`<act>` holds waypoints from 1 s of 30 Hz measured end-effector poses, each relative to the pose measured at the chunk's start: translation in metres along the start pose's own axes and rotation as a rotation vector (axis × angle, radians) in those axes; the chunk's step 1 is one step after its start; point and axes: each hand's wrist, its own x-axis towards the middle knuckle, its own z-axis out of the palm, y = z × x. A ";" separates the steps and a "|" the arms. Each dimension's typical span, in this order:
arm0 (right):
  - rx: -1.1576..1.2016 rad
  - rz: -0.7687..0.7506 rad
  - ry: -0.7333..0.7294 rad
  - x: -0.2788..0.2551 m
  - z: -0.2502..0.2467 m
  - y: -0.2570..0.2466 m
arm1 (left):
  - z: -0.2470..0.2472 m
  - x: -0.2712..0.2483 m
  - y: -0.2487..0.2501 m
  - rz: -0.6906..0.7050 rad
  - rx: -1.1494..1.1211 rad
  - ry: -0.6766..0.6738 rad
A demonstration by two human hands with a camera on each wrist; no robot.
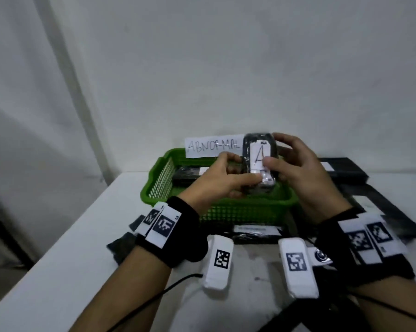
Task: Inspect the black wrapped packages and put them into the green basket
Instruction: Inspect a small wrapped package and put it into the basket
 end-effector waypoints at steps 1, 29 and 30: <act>-0.025 -0.008 -0.001 0.002 -0.004 0.001 | 0.005 0.001 0.000 -0.001 -0.033 -0.006; -0.415 -0.118 -0.008 -0.011 -0.009 -0.007 | 0.003 -0.009 -0.013 0.221 -0.090 0.073; -0.467 -0.130 0.024 -0.012 -0.011 -0.007 | 0.002 -0.010 -0.012 0.225 -0.106 0.047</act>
